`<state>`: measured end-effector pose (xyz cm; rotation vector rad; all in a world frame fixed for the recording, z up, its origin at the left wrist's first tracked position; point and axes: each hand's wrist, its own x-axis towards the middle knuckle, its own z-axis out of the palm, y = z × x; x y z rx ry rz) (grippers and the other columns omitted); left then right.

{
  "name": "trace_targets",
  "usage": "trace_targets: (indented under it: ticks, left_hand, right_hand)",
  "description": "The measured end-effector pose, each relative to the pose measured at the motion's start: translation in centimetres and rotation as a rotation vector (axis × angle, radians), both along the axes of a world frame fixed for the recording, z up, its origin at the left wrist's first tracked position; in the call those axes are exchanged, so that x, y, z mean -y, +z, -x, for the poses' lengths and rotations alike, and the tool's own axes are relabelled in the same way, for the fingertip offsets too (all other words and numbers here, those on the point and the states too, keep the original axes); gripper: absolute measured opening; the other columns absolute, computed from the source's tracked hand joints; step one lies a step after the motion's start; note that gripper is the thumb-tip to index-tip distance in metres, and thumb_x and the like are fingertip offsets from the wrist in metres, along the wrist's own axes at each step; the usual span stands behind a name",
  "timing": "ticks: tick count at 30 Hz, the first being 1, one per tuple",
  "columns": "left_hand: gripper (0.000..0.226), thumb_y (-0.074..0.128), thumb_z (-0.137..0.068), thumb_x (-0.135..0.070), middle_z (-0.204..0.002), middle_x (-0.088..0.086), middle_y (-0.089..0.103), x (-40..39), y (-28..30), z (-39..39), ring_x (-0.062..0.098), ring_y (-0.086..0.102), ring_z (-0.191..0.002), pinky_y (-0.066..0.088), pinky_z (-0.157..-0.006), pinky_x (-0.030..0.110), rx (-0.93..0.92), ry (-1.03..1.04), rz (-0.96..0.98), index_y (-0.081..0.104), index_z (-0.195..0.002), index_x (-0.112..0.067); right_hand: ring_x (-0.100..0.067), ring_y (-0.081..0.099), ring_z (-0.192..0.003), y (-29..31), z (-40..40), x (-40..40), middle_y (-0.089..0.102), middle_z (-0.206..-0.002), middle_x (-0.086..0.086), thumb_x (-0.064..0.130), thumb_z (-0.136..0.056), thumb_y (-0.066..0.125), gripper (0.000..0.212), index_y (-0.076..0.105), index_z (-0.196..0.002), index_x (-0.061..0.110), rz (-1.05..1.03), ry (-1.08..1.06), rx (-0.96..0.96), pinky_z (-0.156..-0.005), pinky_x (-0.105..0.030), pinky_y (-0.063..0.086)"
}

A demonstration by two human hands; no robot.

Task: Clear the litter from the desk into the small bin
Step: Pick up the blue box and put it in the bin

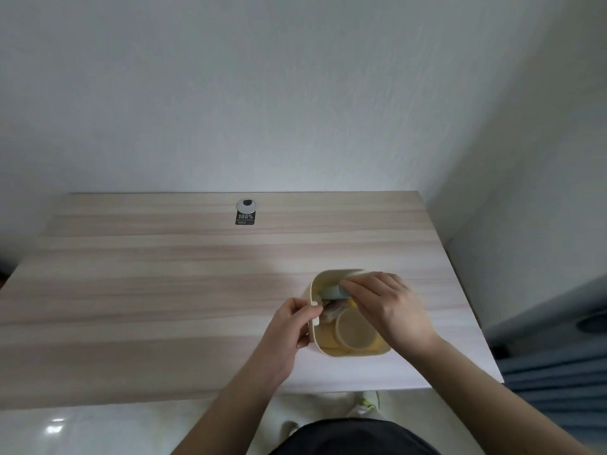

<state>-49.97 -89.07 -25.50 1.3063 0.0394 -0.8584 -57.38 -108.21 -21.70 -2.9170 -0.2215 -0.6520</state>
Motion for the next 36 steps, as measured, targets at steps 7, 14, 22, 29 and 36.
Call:
trace_targets:
  ticks: [7, 14, 22, 29, 36]
  left_hand:
    - [0.028, 0.073, -0.065, -0.03, -0.045, -0.01, 0.039, 0.5, 0.1, 0.3, 0.006, 0.035, -0.038, 0.028, -0.037, 0.018, -0.013, 0.004, -0.003, 0.05, -0.073, -0.016]
    - [0.027, 0.073, -0.065, -0.031, -0.047, -0.01, 0.045, 2.4, 0.4, 1.2, 0.007, 0.04, -0.04, 0.03, -0.04, 0.02, 0.007, -0.042, 0.003, 0.052, -0.076, -0.016]
    - [0.027, 0.071, -0.066, -0.03, -0.046, -0.008, 0.039, 4.0, 1.4, 2.8, 0.008, 0.036, -0.039, 0.027, -0.045, 0.023, 0.024, -0.031, -0.031, 0.053, -0.076, -0.013]
    - [0.025, 0.073, -0.058, -0.037, -0.054, 0.0, 0.037, 6.1, 2.7, 5.0, 0.012, 0.034, -0.046, 0.028, -0.054, 0.03, 0.008, 0.05, -0.037, 0.058, -0.066, -0.019]
    - [0.017, 0.069, -0.068, -0.027, -0.049, -0.002, 0.04, 7.0, 3.6, 8.4, 0.01, 0.033, -0.041, 0.034, -0.04, 0.021, -0.008, 0.082, -0.031, 0.059, -0.058, -0.018]
  right_hand:
    - [-0.023, 0.069, -0.08, 0.1, 1.9, -0.6, 0.073, -0.098, 0.0, 0.003, -0.07, 0.081, 0.035, 0.072, -0.102, 0.013, -0.061, -0.085, -0.012, -0.066, -0.031, 0.055]
    - [-0.023, 0.067, -0.082, 0.7, 3.7, 0.6, 0.072, -0.096, 0.002, 0.007, -0.075, 0.078, 0.027, 0.071, -0.1, 0.016, -0.064, -0.144, -0.016, -0.071, -0.033, 0.053]
    - [-0.024, 0.067, -0.097, 1.4, 5.7, 2.4, 0.073, -0.104, 0.002, 0.011, -0.079, 0.076, 0.023, 0.072, -0.101, 0.014, -0.141, -0.15, 0.03, -0.083, -0.036, 0.053]
    - [-0.001, 0.056, -0.11, 2.7, 11.7, 6.5, 0.061, -0.118, 0.023, 0.02, -0.094, 0.057, 0.025, 0.063, -0.117, 0.028, -0.584, -0.391, 0.04, -0.09, -0.005, 0.039]
    - [-0.008, 0.044, -0.133, -0.2, 17.0, 9.7, 0.046, -0.145, 0.01, 0.046, -0.094, 0.048, 0.056, 0.039, -0.144, 0.023, -1.096, -0.139, -0.223, -0.109, -0.036, 0.04]
